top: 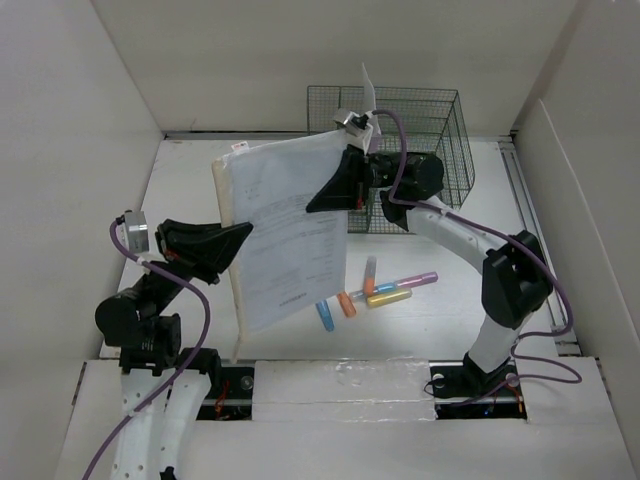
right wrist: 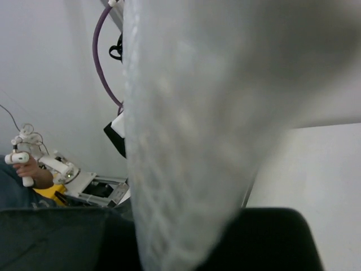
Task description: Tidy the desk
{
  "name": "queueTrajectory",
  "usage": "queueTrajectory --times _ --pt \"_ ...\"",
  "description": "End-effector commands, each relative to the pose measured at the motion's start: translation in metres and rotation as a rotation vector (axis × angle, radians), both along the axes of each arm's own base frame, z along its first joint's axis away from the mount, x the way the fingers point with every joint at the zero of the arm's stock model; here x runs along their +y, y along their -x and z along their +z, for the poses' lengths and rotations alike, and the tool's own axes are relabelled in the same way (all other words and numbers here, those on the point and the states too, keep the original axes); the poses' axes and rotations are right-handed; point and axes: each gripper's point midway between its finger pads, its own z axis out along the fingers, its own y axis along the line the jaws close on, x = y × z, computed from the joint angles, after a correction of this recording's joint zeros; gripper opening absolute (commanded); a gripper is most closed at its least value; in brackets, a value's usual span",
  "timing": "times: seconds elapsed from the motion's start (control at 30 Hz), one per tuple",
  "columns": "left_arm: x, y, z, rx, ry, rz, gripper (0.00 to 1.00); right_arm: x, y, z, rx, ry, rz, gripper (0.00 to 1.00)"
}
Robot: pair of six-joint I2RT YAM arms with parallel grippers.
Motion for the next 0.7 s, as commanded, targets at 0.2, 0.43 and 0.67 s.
queueTrajectory --times 0.2,0.43,0.67 --pt "0.039 -0.043 -0.017 0.182 0.019 0.323 0.63 -0.039 0.001 0.035 -0.404 -0.292 -0.194 0.0" --pt "0.09 -0.052 -0.032 0.32 0.059 0.629 0.74 -0.043 -0.101 0.058 -0.455 -0.112 -0.788 0.0" --pt "0.076 -0.06 -0.058 0.353 0.048 0.561 0.72 -0.082 -0.177 0.079 -0.463 -0.004 -1.284 0.0"
